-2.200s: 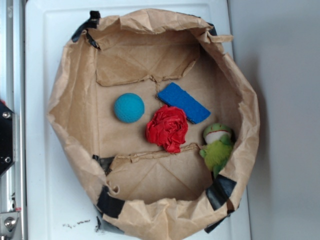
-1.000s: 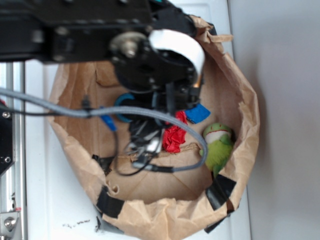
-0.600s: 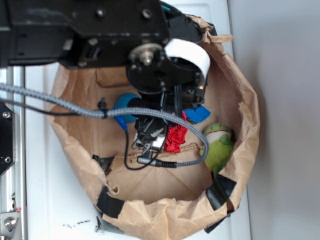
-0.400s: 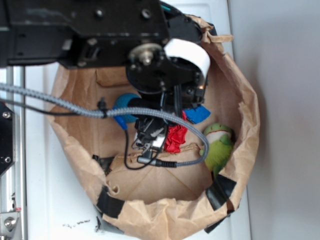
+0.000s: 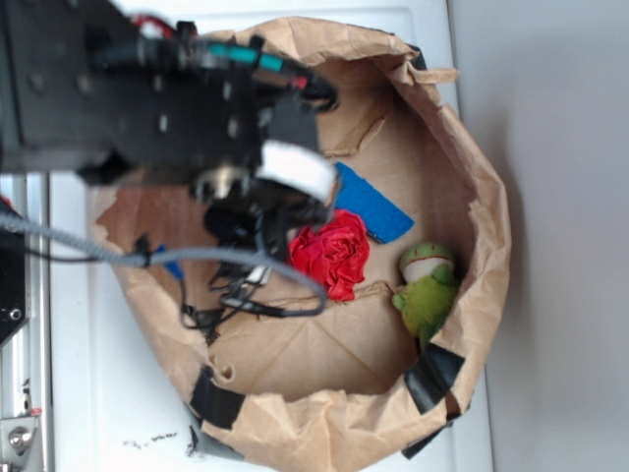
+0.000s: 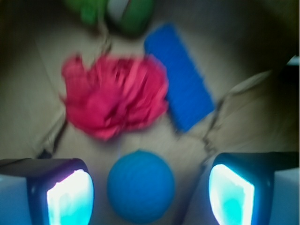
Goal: Grab the blue ball.
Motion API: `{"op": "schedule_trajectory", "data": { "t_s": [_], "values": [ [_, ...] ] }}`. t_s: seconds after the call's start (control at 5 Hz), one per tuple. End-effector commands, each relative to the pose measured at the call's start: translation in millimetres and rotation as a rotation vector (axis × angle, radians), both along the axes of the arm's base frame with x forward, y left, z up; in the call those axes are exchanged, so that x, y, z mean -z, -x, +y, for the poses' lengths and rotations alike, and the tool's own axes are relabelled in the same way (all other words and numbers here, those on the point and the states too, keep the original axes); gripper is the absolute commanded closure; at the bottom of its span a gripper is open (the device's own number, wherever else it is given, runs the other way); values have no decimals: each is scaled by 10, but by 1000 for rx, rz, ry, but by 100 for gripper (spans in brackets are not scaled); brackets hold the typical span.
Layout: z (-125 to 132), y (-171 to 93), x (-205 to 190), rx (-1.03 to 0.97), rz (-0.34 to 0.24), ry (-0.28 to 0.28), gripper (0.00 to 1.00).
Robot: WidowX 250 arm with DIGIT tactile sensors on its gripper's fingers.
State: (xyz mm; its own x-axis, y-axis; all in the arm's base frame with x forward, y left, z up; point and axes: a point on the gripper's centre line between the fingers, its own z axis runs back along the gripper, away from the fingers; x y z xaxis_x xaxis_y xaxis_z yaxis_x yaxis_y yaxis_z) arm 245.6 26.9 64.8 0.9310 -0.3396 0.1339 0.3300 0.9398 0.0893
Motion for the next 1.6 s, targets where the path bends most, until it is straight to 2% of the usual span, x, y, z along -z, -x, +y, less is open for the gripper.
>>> {"op": "schedule_trajectory", "data": {
  "t_s": [0.0, 0.2, 0.4, 0.6, 0.8, 1.0, 1.2, 1.4],
  "values": [
    [-2, 70, 283, -12, -87, -12, 0],
    [-16, -51, 496, -24, -119, 12, 3],
    [-50, -83, 533, -43, -142, 8, 100],
    [-86, -188, 525, -52, -154, 12, 100],
    [-74, -262, 335, -54, -140, 46, 100],
    [-10, -235, -19, -40, -140, 110, 100],
    [65, -205, -333, -21, -107, 141, 100],
    [91, -191, -674, -43, -162, 158, 100]
  ]
}}
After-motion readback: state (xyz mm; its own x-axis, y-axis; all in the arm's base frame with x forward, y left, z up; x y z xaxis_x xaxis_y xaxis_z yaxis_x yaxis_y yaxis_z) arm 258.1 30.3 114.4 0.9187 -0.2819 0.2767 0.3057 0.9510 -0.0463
